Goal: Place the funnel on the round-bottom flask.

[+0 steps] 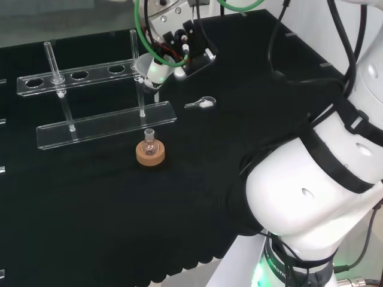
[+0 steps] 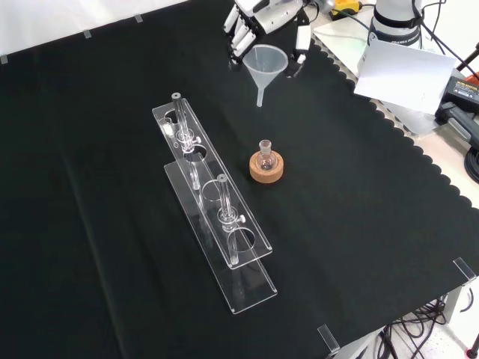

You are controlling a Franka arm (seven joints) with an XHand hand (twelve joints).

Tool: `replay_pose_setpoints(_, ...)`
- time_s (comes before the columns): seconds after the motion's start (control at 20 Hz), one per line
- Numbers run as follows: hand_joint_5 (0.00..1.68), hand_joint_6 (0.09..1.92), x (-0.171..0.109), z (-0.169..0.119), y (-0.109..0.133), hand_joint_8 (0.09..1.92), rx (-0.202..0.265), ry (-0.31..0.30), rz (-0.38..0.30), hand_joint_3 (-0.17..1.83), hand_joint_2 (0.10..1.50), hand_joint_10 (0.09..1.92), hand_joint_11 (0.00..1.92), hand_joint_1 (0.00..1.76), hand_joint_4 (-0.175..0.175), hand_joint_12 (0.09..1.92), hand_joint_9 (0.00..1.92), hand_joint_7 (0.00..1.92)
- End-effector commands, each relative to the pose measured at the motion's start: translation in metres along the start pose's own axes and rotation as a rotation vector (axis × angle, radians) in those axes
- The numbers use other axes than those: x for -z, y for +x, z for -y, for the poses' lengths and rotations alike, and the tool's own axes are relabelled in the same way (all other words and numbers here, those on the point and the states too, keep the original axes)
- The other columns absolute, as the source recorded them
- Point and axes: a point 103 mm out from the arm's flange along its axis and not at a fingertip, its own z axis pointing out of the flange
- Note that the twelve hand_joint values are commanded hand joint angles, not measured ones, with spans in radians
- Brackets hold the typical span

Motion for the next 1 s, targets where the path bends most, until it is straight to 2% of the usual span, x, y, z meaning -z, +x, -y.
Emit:
replay_pose_setpoints(0.05, 0.68, 0.77, -0.007, -0.007, 0.021, 0.74, 0.022, 0.011, -0.006, 0.57, 0.73, 0.49, 0.73, 0.71, -0.025, 1.21, 1.08, 0.76)
replay_pose_setpoints(0.65, 0.69, 0.77, -0.032, -0.022, 0.038, 0.74, 0.038, 0.049, -0.002, 0.58, 0.74, 0.49, 0.73, 0.72, -0.025, 1.21, 1.08, 0.77)
replay_pose_setpoints(1.0, 0.69, 0.77, -0.039, -0.027, 0.042, 0.74, 0.024, 0.05, 0.018, 0.58, 0.74, 0.49, 0.73, 0.72, -0.025, 1.21, 1.08, 0.77)
